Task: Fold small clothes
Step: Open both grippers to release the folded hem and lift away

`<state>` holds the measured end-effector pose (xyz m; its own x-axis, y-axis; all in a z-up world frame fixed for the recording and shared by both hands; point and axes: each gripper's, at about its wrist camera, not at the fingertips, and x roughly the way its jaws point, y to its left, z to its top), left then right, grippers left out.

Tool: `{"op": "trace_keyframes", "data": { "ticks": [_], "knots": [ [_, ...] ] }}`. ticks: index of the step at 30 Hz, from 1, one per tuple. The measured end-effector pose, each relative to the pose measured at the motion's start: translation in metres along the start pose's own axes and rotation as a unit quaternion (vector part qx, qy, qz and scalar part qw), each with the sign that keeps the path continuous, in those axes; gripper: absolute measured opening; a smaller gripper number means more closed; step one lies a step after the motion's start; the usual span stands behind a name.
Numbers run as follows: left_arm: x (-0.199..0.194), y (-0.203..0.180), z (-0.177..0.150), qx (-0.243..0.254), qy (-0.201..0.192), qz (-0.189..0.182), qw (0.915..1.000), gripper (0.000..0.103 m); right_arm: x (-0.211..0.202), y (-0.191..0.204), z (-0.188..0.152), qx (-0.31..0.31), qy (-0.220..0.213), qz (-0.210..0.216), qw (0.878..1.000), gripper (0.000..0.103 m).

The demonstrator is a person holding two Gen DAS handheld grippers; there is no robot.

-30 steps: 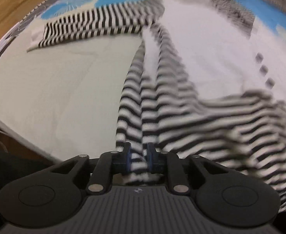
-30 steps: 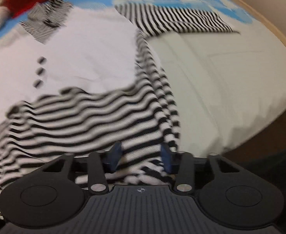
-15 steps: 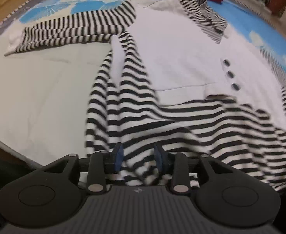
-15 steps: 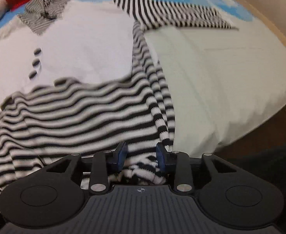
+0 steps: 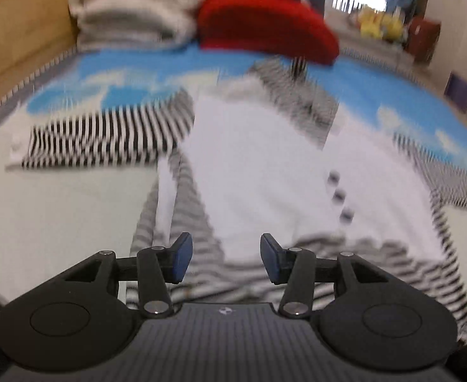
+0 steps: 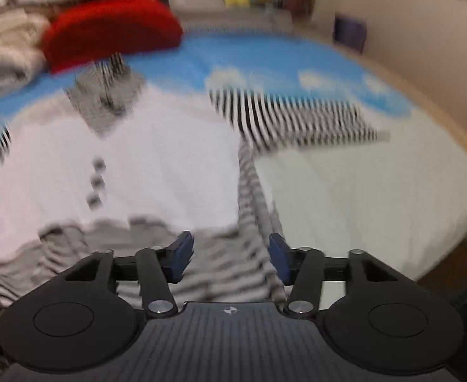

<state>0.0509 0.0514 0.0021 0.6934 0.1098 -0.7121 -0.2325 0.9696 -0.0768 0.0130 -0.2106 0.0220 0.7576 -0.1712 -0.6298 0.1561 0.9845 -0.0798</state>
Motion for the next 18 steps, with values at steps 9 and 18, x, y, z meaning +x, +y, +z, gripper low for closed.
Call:
{"op": "trace_keyframes", "data": {
  "ticks": [9,18],
  "knots": [
    [-0.039,-0.001,0.033,0.013,-0.111,-0.010,0.9937,0.076,-0.013,0.033,0.013,-0.029,-0.078,0.025,0.996,0.081],
    [-0.069,0.016,0.136,0.008,-0.195,-0.010,0.9807,0.087,-0.012,0.055,0.009,-0.051,-0.078,0.025,0.995,0.081]
  ]
}}
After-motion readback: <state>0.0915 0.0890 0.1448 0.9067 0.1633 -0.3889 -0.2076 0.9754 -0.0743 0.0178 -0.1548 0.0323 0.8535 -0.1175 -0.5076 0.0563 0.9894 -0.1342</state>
